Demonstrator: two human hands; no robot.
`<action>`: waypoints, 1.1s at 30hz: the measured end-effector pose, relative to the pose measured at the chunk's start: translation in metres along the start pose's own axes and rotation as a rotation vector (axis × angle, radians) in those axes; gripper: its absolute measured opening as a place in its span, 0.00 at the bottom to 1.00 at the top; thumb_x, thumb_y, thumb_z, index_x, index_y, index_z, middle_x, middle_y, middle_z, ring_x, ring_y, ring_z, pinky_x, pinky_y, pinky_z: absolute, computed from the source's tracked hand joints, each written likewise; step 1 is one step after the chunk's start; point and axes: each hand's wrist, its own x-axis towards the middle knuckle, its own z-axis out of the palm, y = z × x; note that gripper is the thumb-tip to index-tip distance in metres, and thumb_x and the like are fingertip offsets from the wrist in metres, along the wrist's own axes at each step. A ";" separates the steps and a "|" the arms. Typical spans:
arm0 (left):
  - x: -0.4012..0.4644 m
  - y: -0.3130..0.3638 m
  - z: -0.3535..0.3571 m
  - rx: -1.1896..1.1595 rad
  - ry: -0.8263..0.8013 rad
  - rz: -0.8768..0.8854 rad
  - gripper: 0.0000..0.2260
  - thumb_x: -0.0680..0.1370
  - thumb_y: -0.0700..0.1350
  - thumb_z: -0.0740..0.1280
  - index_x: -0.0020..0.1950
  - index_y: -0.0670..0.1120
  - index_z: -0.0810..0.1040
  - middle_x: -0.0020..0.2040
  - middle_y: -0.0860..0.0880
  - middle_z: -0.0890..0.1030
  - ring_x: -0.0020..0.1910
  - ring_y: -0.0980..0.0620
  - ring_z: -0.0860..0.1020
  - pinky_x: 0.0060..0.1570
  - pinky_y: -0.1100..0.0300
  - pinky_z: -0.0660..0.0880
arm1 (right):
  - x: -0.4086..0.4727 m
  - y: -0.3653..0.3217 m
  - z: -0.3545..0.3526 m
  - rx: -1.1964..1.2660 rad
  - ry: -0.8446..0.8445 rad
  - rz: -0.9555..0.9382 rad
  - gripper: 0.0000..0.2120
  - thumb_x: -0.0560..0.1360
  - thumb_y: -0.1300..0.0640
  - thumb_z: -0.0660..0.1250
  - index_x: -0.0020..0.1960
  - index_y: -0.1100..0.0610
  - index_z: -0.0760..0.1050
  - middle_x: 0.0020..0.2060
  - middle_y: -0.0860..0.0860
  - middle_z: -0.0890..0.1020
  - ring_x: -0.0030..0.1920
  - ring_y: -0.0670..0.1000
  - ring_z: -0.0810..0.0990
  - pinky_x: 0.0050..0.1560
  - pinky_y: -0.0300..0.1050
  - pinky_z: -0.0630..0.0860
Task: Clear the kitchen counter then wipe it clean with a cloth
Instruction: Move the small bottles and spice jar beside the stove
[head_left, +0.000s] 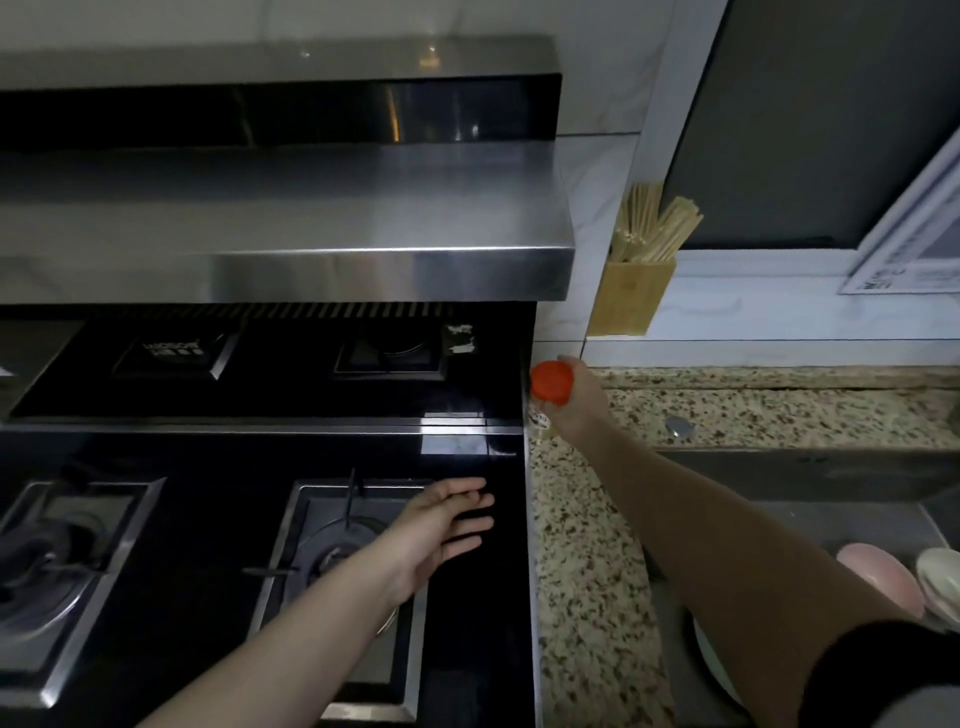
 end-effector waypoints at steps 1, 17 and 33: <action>-0.002 0.000 -0.002 0.006 -0.002 0.000 0.10 0.81 0.43 0.65 0.62 0.50 0.79 0.57 0.50 0.85 0.58 0.49 0.82 0.55 0.56 0.78 | 0.000 0.001 0.000 -0.028 0.004 -0.003 0.35 0.71 0.59 0.76 0.73 0.55 0.65 0.67 0.57 0.73 0.65 0.58 0.73 0.68 0.55 0.71; -0.078 -0.003 -0.050 -0.025 0.143 0.175 0.18 0.76 0.45 0.72 0.66 0.48 0.75 0.59 0.49 0.82 0.59 0.51 0.80 0.57 0.57 0.77 | -0.077 -0.077 0.009 0.438 -0.534 0.121 0.22 0.60 0.42 0.79 0.49 0.53 0.85 0.46 0.55 0.87 0.45 0.52 0.87 0.40 0.44 0.82; -0.272 -0.057 -0.276 -0.205 0.267 0.383 0.27 0.69 0.53 0.78 0.65 0.48 0.77 0.56 0.49 0.85 0.56 0.52 0.83 0.58 0.57 0.78 | -0.291 -0.308 0.215 0.427 -1.049 -0.152 0.17 0.70 0.54 0.69 0.59 0.49 0.82 0.55 0.56 0.84 0.57 0.54 0.81 0.63 0.55 0.75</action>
